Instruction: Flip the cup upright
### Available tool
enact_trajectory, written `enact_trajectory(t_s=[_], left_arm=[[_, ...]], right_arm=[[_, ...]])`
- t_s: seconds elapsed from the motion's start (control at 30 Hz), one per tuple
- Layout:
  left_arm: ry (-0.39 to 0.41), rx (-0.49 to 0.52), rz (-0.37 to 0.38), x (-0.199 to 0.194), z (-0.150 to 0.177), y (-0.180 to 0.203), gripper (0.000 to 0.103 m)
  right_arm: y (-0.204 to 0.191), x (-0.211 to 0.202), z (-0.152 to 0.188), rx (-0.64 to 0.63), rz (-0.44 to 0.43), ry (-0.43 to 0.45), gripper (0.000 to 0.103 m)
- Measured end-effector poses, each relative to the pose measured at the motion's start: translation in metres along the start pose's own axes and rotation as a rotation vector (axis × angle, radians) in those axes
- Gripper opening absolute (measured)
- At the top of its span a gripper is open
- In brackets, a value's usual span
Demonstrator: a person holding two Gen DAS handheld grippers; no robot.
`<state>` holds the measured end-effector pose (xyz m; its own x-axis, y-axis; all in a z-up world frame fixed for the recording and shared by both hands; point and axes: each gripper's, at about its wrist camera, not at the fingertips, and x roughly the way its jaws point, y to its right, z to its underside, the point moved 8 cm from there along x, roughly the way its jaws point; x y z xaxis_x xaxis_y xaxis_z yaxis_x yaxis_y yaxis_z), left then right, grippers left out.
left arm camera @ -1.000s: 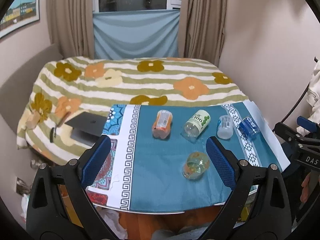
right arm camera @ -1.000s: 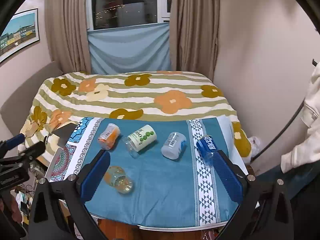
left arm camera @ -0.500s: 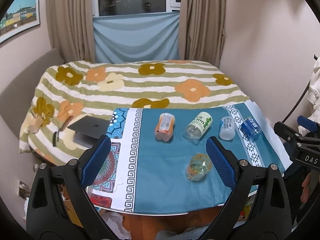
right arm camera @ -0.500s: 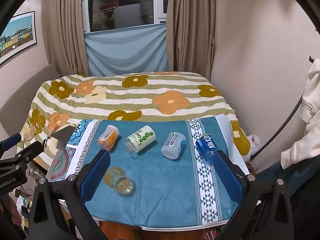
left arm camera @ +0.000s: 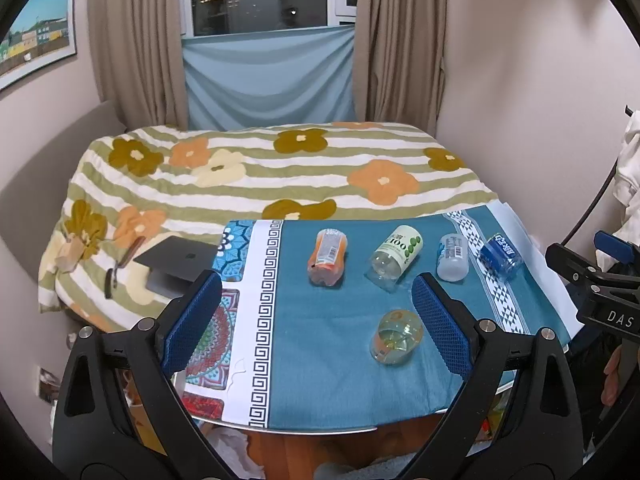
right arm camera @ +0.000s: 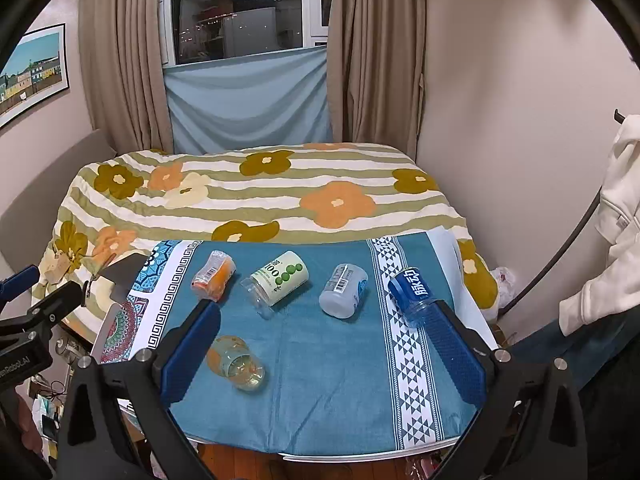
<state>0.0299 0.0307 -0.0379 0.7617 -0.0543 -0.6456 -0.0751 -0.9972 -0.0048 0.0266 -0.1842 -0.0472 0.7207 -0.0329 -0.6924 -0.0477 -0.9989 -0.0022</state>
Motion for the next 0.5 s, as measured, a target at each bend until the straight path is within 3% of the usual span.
enact_trajectory(t_s=[0.5], left_arm=[[0.002,0.005,0.003,0.0022,-0.0019,0.0019,0.101]], right_arm=[[0.0013,0.0017,-0.0002,0.000,-0.001,0.001,0.102]])
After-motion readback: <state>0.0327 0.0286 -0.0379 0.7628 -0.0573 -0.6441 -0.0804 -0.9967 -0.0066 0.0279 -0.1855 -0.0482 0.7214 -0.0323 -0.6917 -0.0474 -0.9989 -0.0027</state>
